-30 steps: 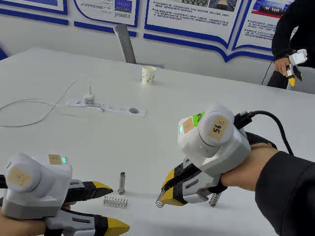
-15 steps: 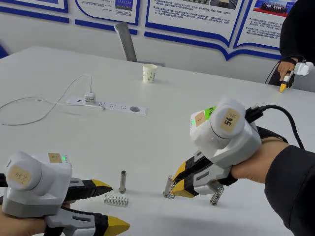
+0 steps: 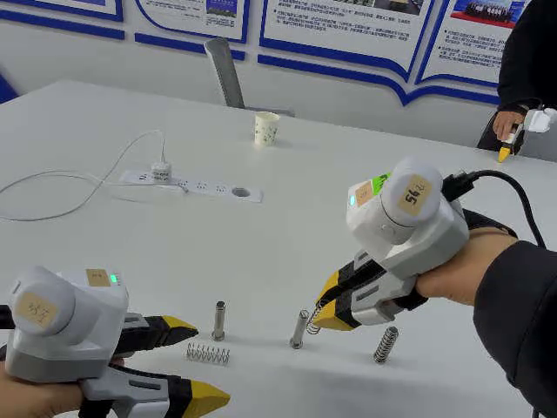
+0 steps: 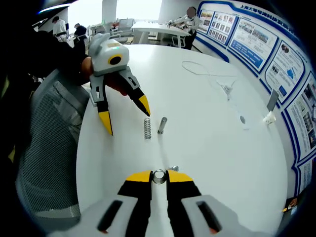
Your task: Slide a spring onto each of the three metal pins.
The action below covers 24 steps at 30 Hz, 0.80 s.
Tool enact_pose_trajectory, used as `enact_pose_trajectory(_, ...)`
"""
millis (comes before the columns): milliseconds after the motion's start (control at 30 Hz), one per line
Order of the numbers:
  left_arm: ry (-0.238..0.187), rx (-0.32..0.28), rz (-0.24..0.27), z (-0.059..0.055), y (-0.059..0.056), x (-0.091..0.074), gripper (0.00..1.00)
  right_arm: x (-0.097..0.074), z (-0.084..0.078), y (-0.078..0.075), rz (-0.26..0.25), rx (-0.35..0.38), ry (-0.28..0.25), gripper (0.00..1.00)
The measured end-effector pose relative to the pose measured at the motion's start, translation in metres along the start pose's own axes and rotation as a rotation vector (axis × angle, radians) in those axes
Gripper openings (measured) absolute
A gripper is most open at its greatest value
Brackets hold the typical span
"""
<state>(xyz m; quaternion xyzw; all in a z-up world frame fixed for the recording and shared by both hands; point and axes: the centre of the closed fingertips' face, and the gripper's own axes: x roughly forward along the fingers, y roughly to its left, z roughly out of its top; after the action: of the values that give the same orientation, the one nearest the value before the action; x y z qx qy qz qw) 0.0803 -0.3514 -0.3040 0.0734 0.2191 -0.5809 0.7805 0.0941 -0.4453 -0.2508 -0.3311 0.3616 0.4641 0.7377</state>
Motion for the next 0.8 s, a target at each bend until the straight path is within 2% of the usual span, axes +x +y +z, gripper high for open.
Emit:
enact_pose_trajectory(567,0.004,-0.009,0.007,-0.003,0.004,0.000,0.59,0.005,0.006,-0.022,-0.021,0.003,-0.002,0.12)
enact_pose_trajectory(800,0.003,-0.014,0.011,-0.003,0.006,-0.001,0.59,0.014,0.001,-0.026,-0.011,0.013,0.017,0.12)
